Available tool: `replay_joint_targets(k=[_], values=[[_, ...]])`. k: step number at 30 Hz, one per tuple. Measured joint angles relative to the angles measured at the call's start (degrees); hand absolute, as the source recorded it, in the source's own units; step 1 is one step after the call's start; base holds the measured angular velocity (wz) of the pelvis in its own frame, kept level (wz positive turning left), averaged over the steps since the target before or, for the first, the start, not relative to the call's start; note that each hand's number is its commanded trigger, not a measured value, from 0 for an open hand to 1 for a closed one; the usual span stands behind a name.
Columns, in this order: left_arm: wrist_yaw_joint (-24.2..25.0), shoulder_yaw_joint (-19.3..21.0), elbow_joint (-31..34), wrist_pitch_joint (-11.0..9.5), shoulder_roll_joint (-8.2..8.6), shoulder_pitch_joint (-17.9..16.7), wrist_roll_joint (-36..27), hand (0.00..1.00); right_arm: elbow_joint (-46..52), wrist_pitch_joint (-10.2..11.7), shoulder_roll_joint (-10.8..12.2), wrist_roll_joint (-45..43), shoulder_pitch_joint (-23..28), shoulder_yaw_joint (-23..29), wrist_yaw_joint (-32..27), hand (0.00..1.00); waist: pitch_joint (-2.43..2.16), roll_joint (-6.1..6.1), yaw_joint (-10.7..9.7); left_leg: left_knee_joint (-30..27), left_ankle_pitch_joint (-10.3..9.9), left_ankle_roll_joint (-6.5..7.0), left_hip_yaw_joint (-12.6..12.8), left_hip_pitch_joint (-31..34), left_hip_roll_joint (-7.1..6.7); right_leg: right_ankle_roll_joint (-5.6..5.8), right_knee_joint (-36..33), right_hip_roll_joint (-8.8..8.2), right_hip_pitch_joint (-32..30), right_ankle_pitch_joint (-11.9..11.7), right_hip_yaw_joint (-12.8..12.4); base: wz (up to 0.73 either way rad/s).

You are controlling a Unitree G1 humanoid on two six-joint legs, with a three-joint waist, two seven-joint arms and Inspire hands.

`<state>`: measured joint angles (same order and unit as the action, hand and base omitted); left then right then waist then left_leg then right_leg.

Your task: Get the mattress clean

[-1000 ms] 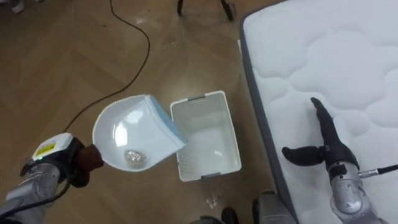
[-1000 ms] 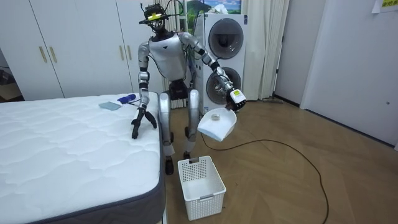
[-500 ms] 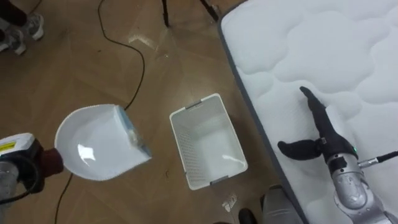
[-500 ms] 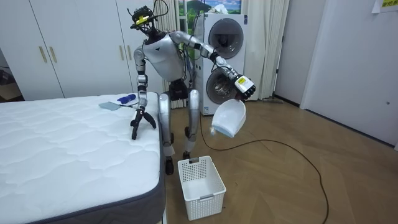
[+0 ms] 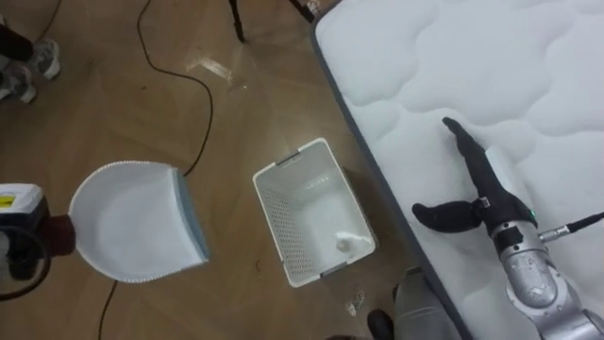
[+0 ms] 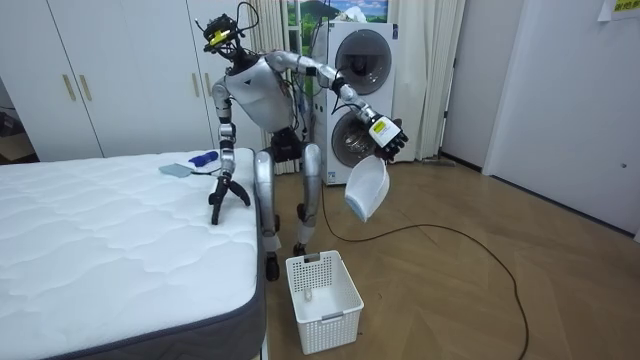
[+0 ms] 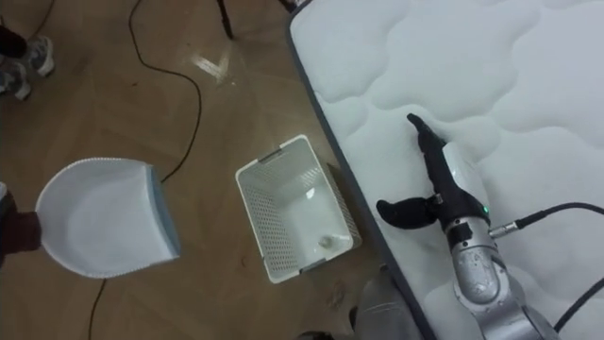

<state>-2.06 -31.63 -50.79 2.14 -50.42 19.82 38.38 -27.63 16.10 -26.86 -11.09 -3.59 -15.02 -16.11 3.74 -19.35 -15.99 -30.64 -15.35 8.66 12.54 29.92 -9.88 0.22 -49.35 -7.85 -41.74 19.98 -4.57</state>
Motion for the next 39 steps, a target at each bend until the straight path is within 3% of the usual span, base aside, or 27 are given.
replay_joint_targets(k=[2,6,13,15,16,18,21,23,24,25,27,28,31,33,35,39], values=[[-0.6,-1.6,0.0,-0.1,-0.01,1.2,0.0,1.00,-0.7,0.9,-0.3,0.0,-0.5,-0.4,0.0,0.00,0.37,-0.47,-0.5,0.9,0.1,-0.03,0.3,-0.7,0.04,-0.01,0.4,0.06,0.4,0.0,-0.2,-0.07],[-1.9,-2.9,0.5,-0.4,-0.04,1.3,-0.1,1.00,-1.0,1.7,-0.4,0.8,-1.1,-1.8,0.0,0.00,0.43,-0.40,-1.4,2.0,0.2,-0.03,1.6,-1.6,0.05,-0.10,0.5,-0.09,0.5,0.4,-0.8,-0.10],[-5.0,-2.8,2.4,-2.2,0.35,2.4,-5.3,1.00,-1.8,3.3,-0.6,2.2,-0.8,-1.6,-1.1,0.00,0.80,0.56,-1.6,1.5,0.2,-0.03,1.7,-1.8,0.24,-0.02,0.9,-0.17,1.1,0.5,-0.4,0.04],[-5.8,-2.2,2.6,-2.5,1.22,2.1,-7.4,1.00,-2.7,3.5,-0.5,2.4,-0.6,-1.6,-1.5,0.00,1.05,1.14,-1.1,1.6,0.2,-0.02,1.8,-2.5,0.41,-0.01,1.3,0.04,1.9,0.5,-0.5,-0.05],[-6.1,-1.1,3.1,-2.5,2.54,1.6,-8.5,1.00,-3.6,3.9,-0.4,2.8,-0.3,-1.6,-1.6,0.00,1.00,1.37,-0.9,1.8,0.1,-0.02,1.6,-3.5,0.55,-0.02,1.7,0.11,2.9,0.5,-0.2,0.00],[-6.4,0.4,5.9,-2.9,3.16,0.3,-9.6,1.00,-3.8,3.7,0.0,4.4,0.0,-1.3,-1.6,0.00,0.85,2.19,-0.5,1.9,-0.1,-0.10,1.4,-4.3,0.65,-0.03,1.9,0.28,3.8,0.5,0.0,-0.02],[-8.0,6.3,11.8,-3.9,6.10,-4.1,-10.7,1.00,-4.1,2.5,0.5,4.5,1.1,0.5,-1.7,0.00,0.38,4.58,2.2,1.8,-0.4,-0.50,1.0,-5.7,1.12,-0.08,2.7,1.96,4.7,0.1,-1.6,-0.38],[-9.2,11.6,16.5,-5.0,9.27,-9.7,-10.8,1.00,-5.0,1.1,1.6,4.6,2.0,0.7,-2.1,0.00,-1.29,7.65,5.8,1.8,-1.2,-1.32,0.2,-7.2,1.84,-0.36,3.9,4.68,5.9,-0.6,-4.7,-0.82],[-9.6,12.9,17.2,-5.3,10.41,-11.2,-10.7,1.00,-5.4,0.6,2.0,4.6,2.0,0.8,-2.1,0.00,-1.43,7.92,6.3,1.9,-1.3,-1.54,-0.8,-7.7,2.24,-0.51,5.0,5.45,6.9,-1.3,-4.9,-0.75],[-10.5,14.7,18.1,-6.1,12.89,-13.6,-11.0,1.00,-5.4,-0.3,2.7,4.9,2.9,1.4,-2.9,0.00,-1.65,8.43,7.2,1.9,-1.5,-1.88,-1.9,-9.0,3.01,-0.80,7.0,6.57,8.9,-2.2,-4.9,-0.51],[-11.1,15.0,18.7,-6.6,16.31,-15.4,-11.9,1.00,-5.5,-2.0,4.4,6.6,5.3,3.2,-4.9,0.00,-2.27,9.61,8.1,2.6,-2.0,-2.17,-1.8,-11.7,4.38,-0.72,9.8,8.11,12.1,-3.3,-5.2,-0.41],[-11.1,15.1,19.4,-6.7,16.59,-15.9,-12.0,1.00,-5.5,-2.4,4.7,6.7,5.6,3.5,-5.3,0.00,-2.51,10.09,8.4,3.1,-2.2,-2.14,-1.7,-12.3,4.51,-0.73,10.3,8.48,12.4,-3.5,-5.5,-0.39],[-11.1,15.5,22.5,-7.6,17.54,-17.9,-13.1,1.00,-5.4,-3.3,5.4,6.8,6.4,4.7,-6.6,0.00,-2.92,11.53,9.0,4.9,-2.2,-2.11,-0.5,-14.3,5.46,-0.44,13.1,9.90,14.4,-5.2,-6.3,-0.39],[-11.1,17.1,23.1,-8.1,19.78,-18.1,-13.1,1.00,-5.2,-3.6,6.1,7.3,6.9,5.7,-7.4,0.00,-3.06,12.25,9.7,5.7,-2.3,-1.95,-0.1,-15.4,6.06,-0.45,15.0,9.99,15.7,-6.2,-6.0,-0.42],[-11.1,20.4,24.6,-8.4,23.85,-18.2,-13.3,1.00,-3.1,-3.7,7.1,7.5,7.9,7.0,-8.1,0.00,-3.14,13.68,10.2,6.1,-2.3,-1.93,0.9,-16.4,6.53,-0.65,16.3,10.04,16.4,-7.3,-4.7,-0.38],[-11.1,20.8,29.4,-9.7,26.00,-22.4,-15.8,1.00,1.3,-3.6,7.1,9.1,9.0,7.3,-8.8,0.00,-3.09,15.18,10.6,7.5,-2.6,-1.69,2.9,-20.0,7.52,-1.01,19.2,11.42,19.1,-9.0,-4.5,-0.65]])
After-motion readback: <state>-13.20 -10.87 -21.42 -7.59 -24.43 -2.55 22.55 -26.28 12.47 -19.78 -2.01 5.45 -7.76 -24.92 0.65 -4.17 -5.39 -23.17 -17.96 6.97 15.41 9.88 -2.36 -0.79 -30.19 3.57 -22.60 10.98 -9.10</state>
